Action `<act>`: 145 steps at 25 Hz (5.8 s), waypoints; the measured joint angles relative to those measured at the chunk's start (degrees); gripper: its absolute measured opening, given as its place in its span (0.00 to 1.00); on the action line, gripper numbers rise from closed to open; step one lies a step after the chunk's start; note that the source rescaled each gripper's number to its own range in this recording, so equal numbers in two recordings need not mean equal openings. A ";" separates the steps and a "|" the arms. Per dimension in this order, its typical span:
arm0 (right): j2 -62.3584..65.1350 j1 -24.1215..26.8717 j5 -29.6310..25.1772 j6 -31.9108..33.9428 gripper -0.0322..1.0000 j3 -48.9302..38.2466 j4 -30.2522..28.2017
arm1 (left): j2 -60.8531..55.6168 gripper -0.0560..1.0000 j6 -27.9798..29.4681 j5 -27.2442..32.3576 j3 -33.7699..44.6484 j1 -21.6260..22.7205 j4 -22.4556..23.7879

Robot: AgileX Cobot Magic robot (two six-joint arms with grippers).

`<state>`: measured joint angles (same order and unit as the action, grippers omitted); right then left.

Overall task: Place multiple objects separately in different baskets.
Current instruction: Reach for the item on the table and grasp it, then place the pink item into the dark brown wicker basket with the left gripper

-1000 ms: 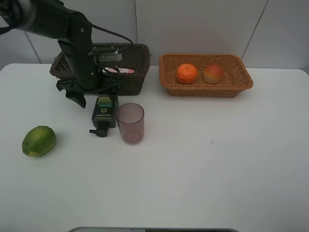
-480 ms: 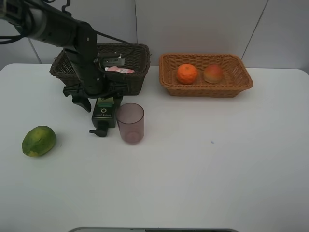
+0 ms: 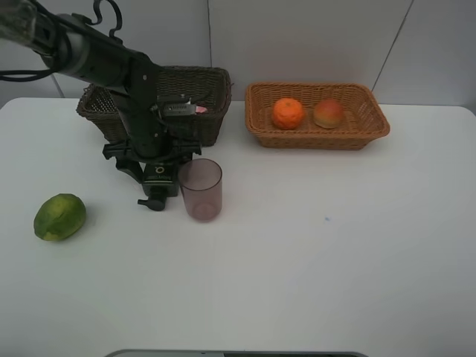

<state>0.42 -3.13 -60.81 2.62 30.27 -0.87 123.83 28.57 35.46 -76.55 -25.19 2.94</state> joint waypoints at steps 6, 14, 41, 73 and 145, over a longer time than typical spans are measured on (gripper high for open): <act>0.00 0.00 0.00 0.00 0.74 0.00 0.00 | 0.09 1.00 0.00 -0.51 0.00 0.00 -0.18; 0.00 0.00 0.00 0.00 0.74 0.00 0.00 | 0.73 1.00 0.00 -0.48 -0.16 0.00 -0.23; 0.00 0.00 0.00 0.00 0.74 0.00 0.00 | 0.75 0.80 0.00 1.46 -0.27 0.00 0.19; 0.00 0.00 0.00 0.05 0.74 0.00 0.00 | -11.04 0.80 -0.16 10.20 -0.27 -2.62 1.98; 0.00 0.00 0.00 0.10 0.74 0.00 0.00 | 7.20 0.84 -69.67 1.67 -32.79 4.62 4.05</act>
<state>0.42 -3.13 -60.81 2.72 30.27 -0.87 131.03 -41.10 37.13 -109.34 -20.56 6.99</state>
